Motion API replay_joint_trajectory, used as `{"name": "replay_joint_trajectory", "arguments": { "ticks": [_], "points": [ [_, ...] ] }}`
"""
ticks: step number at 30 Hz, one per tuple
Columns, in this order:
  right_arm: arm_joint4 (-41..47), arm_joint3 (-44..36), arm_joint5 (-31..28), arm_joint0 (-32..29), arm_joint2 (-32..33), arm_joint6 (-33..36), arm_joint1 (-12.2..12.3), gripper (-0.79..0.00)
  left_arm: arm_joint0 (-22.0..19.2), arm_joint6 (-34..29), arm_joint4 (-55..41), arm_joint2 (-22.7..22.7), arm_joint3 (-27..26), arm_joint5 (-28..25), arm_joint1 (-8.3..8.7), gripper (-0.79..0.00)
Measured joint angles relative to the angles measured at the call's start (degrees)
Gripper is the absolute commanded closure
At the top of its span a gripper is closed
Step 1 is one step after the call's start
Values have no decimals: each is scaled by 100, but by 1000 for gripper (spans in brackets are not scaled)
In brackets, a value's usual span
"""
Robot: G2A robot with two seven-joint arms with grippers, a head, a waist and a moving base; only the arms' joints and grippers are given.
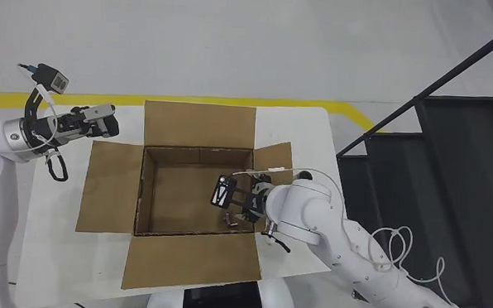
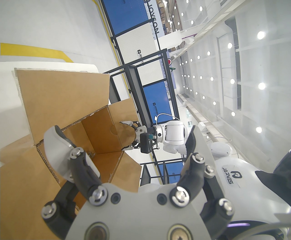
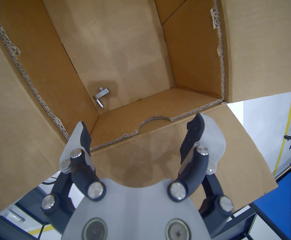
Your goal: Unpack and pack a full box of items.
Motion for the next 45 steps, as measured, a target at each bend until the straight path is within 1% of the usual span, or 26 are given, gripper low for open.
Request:
{"name": "replay_joint_trajectory", "arguments": {
  "ticks": [3,8,14,19,23,34,42,45],
  "points": [
    [-39,143,-180,209,-250,-317,-61,-785,0,0,0,0,0,0,0,-785],
    [-2,588,-94,755,-783,-438,-255,-785,0,0,0,0,0,0,0,-785],
    [454,1300,97,1451,-1442,-148,-576,-785,0,0,0,0,0,0,0,-785],
    [656,1897,22,1829,-1977,162,-813,-785,0,0,0,0,0,0,0,-785],
    [614,2224,7,1955,-2226,304,-929,-785,0,0,0,0,0,0,0,-785],
    [352,3144,-119,2199,-2676,325,-1212,-785,0,0,0,0,0,0,0,-785],
    [339,3703,-62,2284,-2810,186,-1403,-785,0,0,0,0,0,0,0,-785],
    [460,3912,-56,2278,-2818,150,-1467,-683,0,0,0,0,0,0,0,-785]
  ]
}}
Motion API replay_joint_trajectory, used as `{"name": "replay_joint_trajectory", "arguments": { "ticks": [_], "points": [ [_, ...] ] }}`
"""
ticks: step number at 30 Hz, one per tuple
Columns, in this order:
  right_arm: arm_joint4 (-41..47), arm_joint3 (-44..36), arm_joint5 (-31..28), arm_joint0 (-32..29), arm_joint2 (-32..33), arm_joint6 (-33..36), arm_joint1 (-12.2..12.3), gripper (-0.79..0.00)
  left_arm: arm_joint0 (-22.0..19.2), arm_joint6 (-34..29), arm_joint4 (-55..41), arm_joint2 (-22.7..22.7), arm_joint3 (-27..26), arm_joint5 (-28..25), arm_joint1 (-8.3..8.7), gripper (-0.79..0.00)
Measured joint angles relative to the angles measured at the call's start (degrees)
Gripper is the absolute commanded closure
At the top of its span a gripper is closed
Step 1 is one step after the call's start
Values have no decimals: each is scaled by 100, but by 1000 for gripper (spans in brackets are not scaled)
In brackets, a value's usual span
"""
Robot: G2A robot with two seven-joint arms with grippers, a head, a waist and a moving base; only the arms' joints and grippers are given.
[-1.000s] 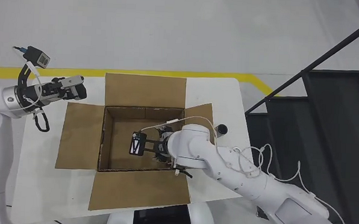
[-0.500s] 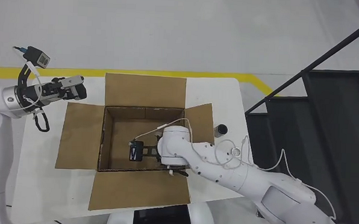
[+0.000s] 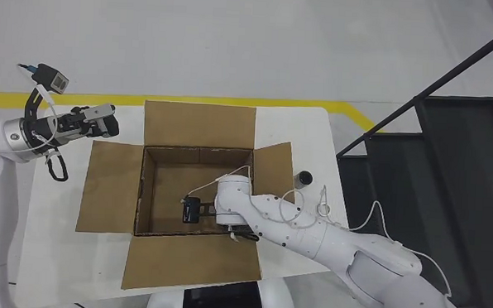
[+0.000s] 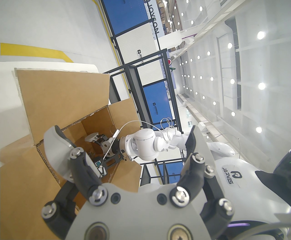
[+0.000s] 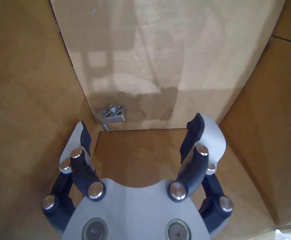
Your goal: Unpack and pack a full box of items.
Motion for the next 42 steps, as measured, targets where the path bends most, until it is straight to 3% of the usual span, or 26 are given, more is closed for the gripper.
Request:
{"name": "replay_joint_trajectory", "arguments": {
  "ticks": [3,5,6,12,17,21,39,40,41,42],
  "points": [
    [307,157,32,-18,71,-24,-49,-566,0,0,0,0,0,0,0,-785],
    [406,208,50,-18,94,29,-71,-379,0,0,0,0,0,0,0,-785],
    [423,224,57,-18,98,54,-78,-323,0,0,0,0,0,0,0,-785],
    [482,313,98,-30,156,162,-101,-148,0,0,0,0,0,0,0,-785],
    [446,348,70,-32,201,297,-96,-154,0,0,0,0,0,0,0,-785],
    [400,369,62,-31,226,331,-100,0,0,0,0,0,0,0,0,-785],
    [-32,-378,191,41,656,255,-25,0,0,0,0,0,0,0,0,-785],
    [-63,-337,176,19,638,260,-28,-219,0,0,0,0,0,0,0,-785],
    [-87,-296,174,7,622,263,-34,-785,0,0,0,0,0,0,0,-785],
    [-114,-252,192,1,609,263,-42,-785,0,0,0,0,0,0,0,-785]
  ]
}}
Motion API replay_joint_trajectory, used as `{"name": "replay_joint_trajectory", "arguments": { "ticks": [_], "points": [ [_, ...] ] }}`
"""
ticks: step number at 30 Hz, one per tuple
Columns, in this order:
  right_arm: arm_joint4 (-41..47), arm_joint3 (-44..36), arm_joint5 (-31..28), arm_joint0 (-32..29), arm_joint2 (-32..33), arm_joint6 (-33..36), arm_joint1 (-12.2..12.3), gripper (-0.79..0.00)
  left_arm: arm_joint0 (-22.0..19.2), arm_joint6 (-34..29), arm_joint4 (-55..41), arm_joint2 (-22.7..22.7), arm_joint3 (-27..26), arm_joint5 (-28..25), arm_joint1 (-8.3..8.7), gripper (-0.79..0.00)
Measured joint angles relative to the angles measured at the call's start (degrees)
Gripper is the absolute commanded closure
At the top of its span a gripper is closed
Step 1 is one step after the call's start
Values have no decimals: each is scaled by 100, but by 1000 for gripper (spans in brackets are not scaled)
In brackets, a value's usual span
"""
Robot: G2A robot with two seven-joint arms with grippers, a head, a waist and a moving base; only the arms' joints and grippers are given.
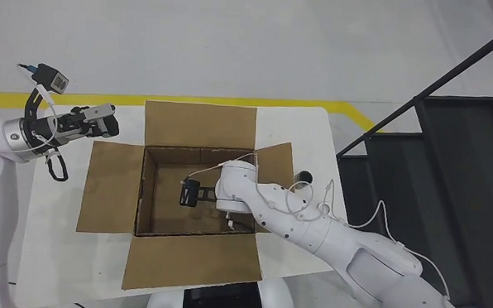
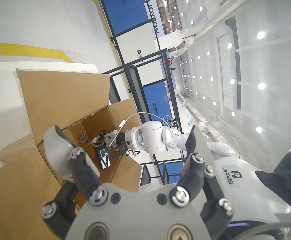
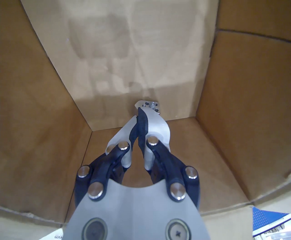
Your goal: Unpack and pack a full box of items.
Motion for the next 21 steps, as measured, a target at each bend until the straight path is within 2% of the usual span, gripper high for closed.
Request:
{"name": "replay_joint_trajectory", "arguments": {
  "ticks": [7,21],
  "points": [
    [-395,299,57,50,-211,-26,-114,-785,0,0,0,0,0,0,0,-785],
    [-559,851,183,68,-302,-264,-317,-785,0,0,0,0,0,0,0,-785]
  ]
}}
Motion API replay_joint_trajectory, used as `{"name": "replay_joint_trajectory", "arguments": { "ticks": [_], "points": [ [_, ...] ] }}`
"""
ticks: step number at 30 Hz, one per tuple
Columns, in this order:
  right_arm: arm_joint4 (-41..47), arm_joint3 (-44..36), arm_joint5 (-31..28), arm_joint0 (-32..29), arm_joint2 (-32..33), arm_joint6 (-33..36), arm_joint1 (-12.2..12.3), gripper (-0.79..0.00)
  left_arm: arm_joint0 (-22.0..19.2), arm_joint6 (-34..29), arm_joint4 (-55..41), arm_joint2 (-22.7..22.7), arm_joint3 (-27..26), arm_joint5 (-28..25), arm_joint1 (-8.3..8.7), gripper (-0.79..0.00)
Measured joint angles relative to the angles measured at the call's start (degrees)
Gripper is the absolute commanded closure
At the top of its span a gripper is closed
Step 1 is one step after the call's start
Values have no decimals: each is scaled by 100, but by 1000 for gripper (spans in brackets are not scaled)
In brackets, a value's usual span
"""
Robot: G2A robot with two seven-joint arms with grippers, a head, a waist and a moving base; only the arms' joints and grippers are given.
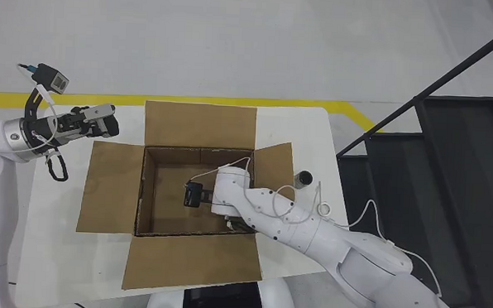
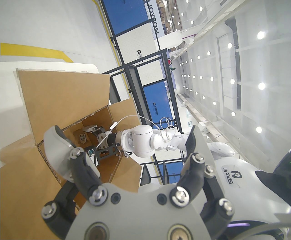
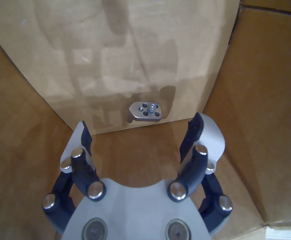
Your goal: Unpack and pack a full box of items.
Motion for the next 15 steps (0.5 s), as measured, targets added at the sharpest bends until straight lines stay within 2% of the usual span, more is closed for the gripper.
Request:
{"name": "replay_joint_trajectory", "arguments": {
  "ticks": [1,2,3,4,5,8,9,15],
  "points": [
    [0,58,20,0,-1,-17,-19,-754,0,0,0,0,0,0,0,-785],
    [0,96,32,-2,-1,-31,-33,-677,0,0,0,0,0,0,0,-785],
    [0,131,41,-3,-2,-43,-45,-573,0,0,0,0,0,0,0,-785],
    [8,167,58,-7,5,-63,-61,-385,0,0,0,0,0,0,0,-785],
    [23,189,68,-9,13,-77,-72,-256,0,0,0,0,0,0,0,-785],
    [44,252,77,-10,40,-109,-104,-31,0,0,0,0,0,0,0,-785],
    [44,273,77,-9,46,-116,-112,0,0,0,0,0,0,0,0,-785],
    [35,405,77,-3,115,-147,-152,0,0,0,0,0,0,0,0,-785]
  ]
}}
